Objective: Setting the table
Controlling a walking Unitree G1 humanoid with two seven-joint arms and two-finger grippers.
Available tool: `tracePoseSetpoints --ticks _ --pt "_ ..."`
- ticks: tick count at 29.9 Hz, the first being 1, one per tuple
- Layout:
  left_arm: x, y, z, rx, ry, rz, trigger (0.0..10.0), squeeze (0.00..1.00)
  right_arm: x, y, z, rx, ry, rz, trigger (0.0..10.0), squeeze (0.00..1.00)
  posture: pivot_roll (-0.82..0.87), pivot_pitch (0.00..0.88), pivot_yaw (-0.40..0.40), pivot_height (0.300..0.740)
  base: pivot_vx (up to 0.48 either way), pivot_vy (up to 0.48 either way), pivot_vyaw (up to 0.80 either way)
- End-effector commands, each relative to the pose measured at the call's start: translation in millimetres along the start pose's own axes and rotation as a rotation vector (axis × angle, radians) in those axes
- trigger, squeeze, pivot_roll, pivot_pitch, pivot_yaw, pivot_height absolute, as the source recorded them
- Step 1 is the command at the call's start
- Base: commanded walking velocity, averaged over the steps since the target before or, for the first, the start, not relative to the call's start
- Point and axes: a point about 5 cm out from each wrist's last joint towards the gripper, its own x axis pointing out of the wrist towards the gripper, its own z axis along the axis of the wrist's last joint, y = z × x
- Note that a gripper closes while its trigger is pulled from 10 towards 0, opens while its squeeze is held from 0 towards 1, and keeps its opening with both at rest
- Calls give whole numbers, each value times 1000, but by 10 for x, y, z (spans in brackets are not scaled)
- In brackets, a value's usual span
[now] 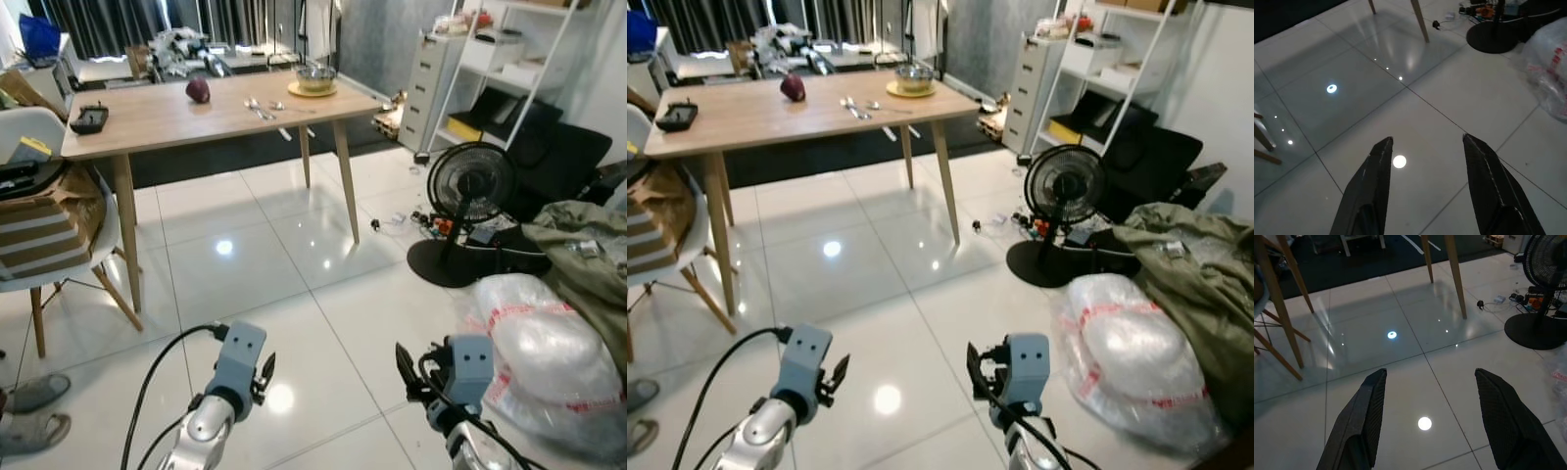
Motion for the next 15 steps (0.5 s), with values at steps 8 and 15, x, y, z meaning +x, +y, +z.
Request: tracePoseSetpoints --ticks 8,15 --pt "-35 18 -83 5 36 4 10000 0 -21 30 -60 13 24 5 10000 0 76 58 79 740 334 0 0" --pt "-31 15 -76 5 34 3 10000 0 -21 28 -58 13 25 4 10000 0 75 58 77 740 334 0 0"
